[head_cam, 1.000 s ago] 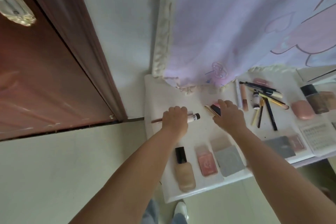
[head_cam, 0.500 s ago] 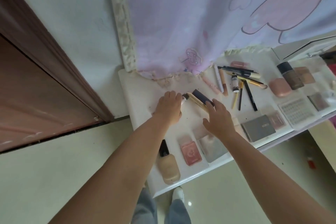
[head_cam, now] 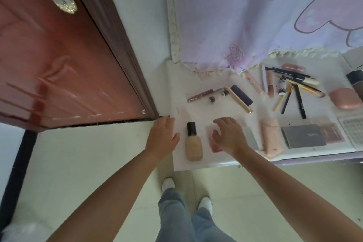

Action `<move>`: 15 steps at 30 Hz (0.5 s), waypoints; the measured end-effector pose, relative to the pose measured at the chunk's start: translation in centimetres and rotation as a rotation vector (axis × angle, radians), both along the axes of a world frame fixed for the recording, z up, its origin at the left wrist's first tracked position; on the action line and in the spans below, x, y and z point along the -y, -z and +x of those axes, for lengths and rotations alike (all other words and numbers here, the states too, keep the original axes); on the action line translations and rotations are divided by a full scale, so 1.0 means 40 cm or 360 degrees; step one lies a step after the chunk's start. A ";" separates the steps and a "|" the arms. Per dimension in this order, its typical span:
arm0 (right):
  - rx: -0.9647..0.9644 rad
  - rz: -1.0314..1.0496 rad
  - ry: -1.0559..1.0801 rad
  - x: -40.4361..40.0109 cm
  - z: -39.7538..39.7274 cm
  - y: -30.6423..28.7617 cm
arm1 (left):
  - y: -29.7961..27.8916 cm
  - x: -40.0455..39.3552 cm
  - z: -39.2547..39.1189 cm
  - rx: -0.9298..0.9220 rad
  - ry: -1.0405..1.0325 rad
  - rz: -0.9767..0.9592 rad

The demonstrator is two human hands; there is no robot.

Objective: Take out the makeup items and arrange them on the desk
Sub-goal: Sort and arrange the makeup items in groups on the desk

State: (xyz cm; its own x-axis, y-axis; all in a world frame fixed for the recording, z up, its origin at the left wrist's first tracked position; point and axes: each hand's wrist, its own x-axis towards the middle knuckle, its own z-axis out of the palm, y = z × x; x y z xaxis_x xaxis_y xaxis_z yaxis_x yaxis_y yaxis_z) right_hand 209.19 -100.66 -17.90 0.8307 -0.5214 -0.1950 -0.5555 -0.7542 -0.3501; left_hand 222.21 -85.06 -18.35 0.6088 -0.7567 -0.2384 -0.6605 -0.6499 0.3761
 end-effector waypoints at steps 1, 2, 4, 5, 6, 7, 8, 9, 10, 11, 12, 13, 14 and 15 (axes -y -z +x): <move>-0.0023 0.0031 -0.0096 -0.010 0.013 -0.002 | 0.000 -0.021 -0.024 -0.0018 -0.0084 0.0013; -0.0060 0.0041 -0.0200 -0.018 0.030 -0.004 | 0.001 -0.038 -0.047 -0.0023 -0.0147 0.0040; -0.0155 0.0073 -0.0343 -0.031 0.077 -0.015 | 0.003 -0.071 -0.086 -0.0015 -0.0233 0.0115; -0.0221 0.0111 -0.0356 -0.036 0.104 -0.020 | 0.004 -0.088 -0.100 -0.0011 -0.0270 0.0161; -0.0293 0.0151 -0.0342 -0.041 0.129 -0.023 | 0.004 -0.105 -0.109 -0.0017 -0.0305 0.0207; -0.0362 0.0180 -0.0322 -0.046 0.152 -0.024 | 0.003 -0.120 -0.116 -0.0033 -0.0338 0.0247; -0.0415 0.0199 -0.0305 -0.053 0.172 -0.022 | 0.001 -0.134 -0.120 -0.0052 -0.0373 0.0280; -0.0457 0.0223 -0.0297 -0.058 0.189 -0.018 | -0.001 -0.146 -0.122 -0.0071 -0.0408 0.0308; -0.0494 0.0249 -0.0298 -0.063 0.203 -0.015 | -0.002 -0.154 -0.125 -0.0089 -0.0444 0.0325; -0.0527 0.0273 -0.0314 -0.066 0.212 -0.013 | -0.002 -0.159 -0.130 -0.0106 -0.0475 0.0329; -0.0551 0.0308 -0.0315 -0.068 0.215 -0.013 | -0.001 -0.160 -0.136 -0.0119 -0.0496 0.0319; -0.0573 0.0339 -0.0307 -0.067 0.215 -0.015 | 0.000 -0.159 -0.146 -0.0129 -0.0507 0.0296; -0.0573 0.0368 -0.0302 -0.067 0.211 -0.021 | 0.004 -0.157 -0.156 -0.0135 -0.0506 0.0262; -0.0560 0.0367 -0.0312 -0.065 0.202 -0.031 | 0.008 -0.154 -0.168 -0.0133 -0.0487 0.0226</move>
